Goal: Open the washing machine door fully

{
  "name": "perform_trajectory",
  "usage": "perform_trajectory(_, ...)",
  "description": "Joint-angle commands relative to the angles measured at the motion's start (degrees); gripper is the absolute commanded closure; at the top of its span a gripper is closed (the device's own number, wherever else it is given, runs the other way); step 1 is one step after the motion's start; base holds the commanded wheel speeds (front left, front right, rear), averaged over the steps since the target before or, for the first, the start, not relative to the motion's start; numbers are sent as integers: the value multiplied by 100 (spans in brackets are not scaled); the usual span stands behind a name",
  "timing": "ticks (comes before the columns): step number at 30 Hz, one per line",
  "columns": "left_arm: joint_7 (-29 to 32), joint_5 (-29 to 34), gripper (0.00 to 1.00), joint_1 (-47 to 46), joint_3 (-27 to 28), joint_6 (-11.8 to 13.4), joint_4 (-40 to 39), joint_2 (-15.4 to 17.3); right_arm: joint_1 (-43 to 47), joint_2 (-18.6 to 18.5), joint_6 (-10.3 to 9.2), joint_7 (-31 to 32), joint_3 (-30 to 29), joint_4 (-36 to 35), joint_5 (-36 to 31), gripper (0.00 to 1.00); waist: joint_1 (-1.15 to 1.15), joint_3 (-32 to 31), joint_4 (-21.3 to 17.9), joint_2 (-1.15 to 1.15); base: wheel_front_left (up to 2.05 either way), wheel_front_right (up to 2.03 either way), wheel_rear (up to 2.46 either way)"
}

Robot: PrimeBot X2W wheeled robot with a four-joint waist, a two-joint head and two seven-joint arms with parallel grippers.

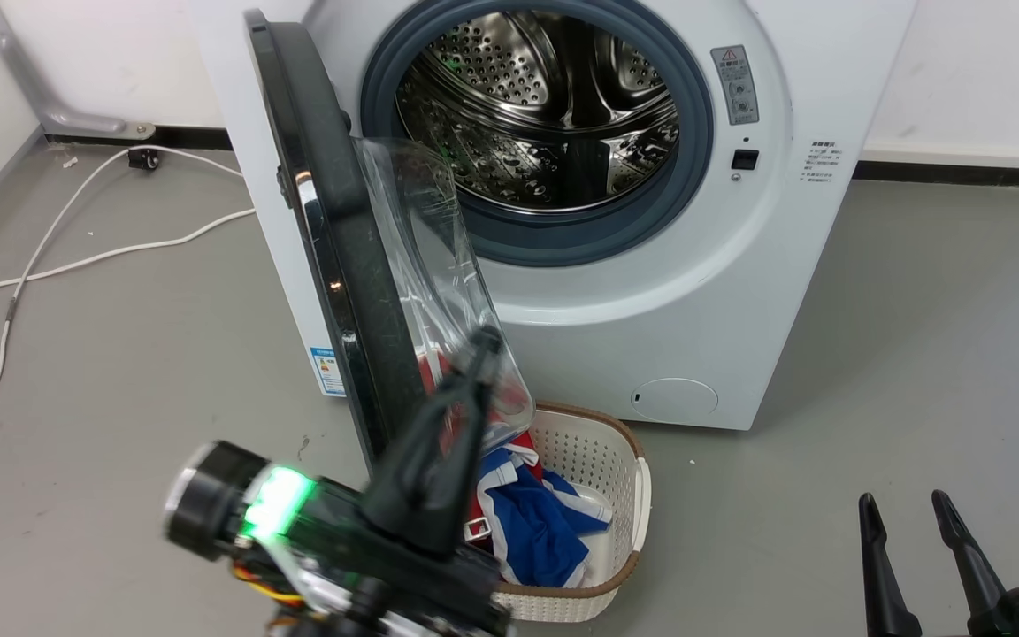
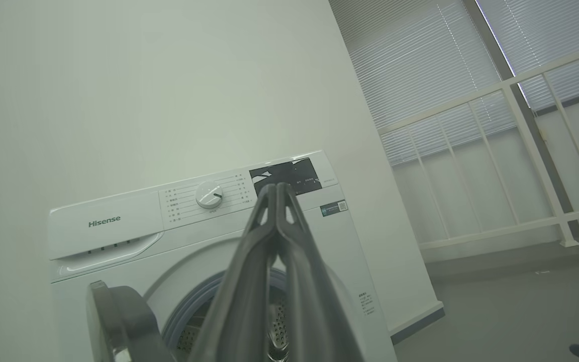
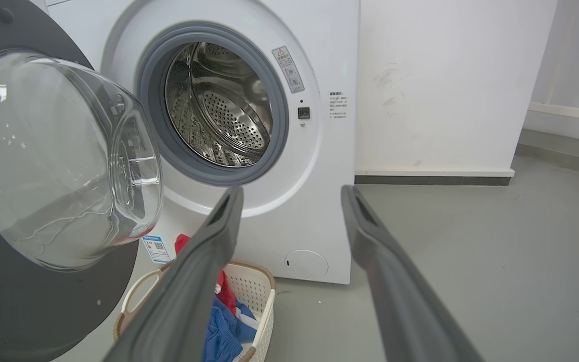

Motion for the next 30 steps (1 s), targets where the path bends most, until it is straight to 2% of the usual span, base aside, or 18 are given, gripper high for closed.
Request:
perform_trajectory(1,-12,-10,100,75,-118,-37,58,-20,-29,9,1,-11,1,17,2,0,0,14,9,0,0,0,0)
perform_trajectory(8,-12,-117,100,227,-715,-185,438,-62,-66,9,1,-11,9,40,3,0,0,94,27,0,0,0,0)
perform_trajectory(15,-11,-266,100,442,-967,-135,989,-46,-126,9,1,-10,7,47,-31,0,0,209,33,0,0,0,0)
perform_trajectory(20,-11,-376,100,545,-892,-48,1351,-9,-156,9,1,-11,1,42,-62,0,0,310,44,0,0,0,0)
perform_trajectory(23,-11,-506,100,627,-734,92,1681,-1,-249,9,1,-10,0,33,-89,0,0,451,46,0,0,0,0)
perform_trajectory(30,-12,-623,100,622,-549,178,2084,-37,-348,9,1,-11,-3,58,-93,0,0,611,107,0,0,0,0)
